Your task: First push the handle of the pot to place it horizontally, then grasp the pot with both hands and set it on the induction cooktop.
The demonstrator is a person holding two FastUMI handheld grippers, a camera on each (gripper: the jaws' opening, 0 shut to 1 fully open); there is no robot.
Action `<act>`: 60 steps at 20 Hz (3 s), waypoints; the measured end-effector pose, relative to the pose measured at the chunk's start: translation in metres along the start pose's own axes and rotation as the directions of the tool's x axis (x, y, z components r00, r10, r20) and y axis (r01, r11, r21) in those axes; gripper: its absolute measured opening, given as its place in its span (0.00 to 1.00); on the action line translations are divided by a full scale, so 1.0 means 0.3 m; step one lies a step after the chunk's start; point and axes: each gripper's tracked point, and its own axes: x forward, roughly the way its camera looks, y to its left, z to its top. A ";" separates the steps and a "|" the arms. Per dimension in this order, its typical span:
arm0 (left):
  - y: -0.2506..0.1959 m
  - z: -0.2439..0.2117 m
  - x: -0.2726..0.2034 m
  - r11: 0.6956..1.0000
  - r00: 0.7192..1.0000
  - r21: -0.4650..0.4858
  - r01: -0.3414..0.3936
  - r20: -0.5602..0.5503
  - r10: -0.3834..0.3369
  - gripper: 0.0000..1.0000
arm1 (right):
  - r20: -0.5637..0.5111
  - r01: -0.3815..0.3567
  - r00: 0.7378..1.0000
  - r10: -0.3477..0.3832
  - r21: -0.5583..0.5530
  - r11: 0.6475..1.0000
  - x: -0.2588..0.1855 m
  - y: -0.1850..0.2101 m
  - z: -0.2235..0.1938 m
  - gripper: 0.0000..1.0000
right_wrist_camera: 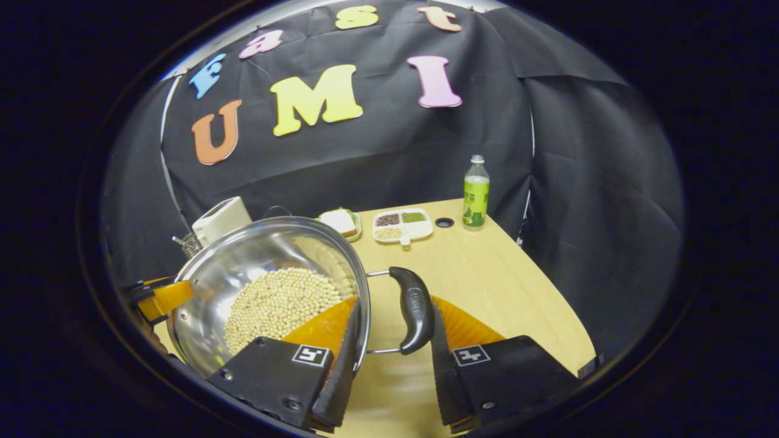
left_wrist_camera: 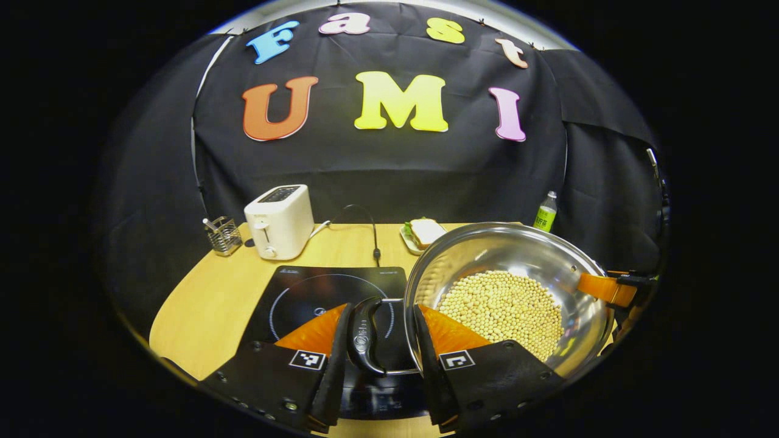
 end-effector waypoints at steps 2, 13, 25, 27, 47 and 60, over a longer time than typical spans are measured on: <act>0.069 0.009 -0.032 1.000 1.000 -0.015 -0.019 0.011 0.019 0.53 | 0.002 -0.016 1.000 0.016 -0.016 1.000 -0.018 0.071 0.004 0.59; 0.412 0.159 -0.103 0.992 0.989 -0.054 -0.118 0.079 0.122 0.53 | 0.009 -0.119 0.993 0.120 -0.056 0.991 -0.007 0.457 0.137 0.60; 0.660 0.177 0.157 0.982 0.985 -0.083 -0.170 0.003 0.171 0.53 | -0.078 -0.159 0.985 0.153 -0.088 0.983 0.293 0.723 0.193 0.58; 0.677 0.142 0.208 0.982 0.985 -0.080 -0.171 -0.019 0.170 0.53 | -0.101 -0.157 0.984 0.149 -0.083 0.984 0.354 0.743 0.167 0.58; 0.710 -0.075 0.332 0.981 0.982 -0.088 -0.175 -0.092 0.167 0.53 | -0.164 -0.112 0.981 0.102 -0.057 0.992 0.493 0.748 -0.075 0.58; 0.711 -0.085 0.321 0.982 0.983 -0.057 -0.181 -0.033 0.180 0.60 | -0.126 -0.124 0.985 0.114 -0.070 0.990 0.499 0.747 -0.081 0.62</act>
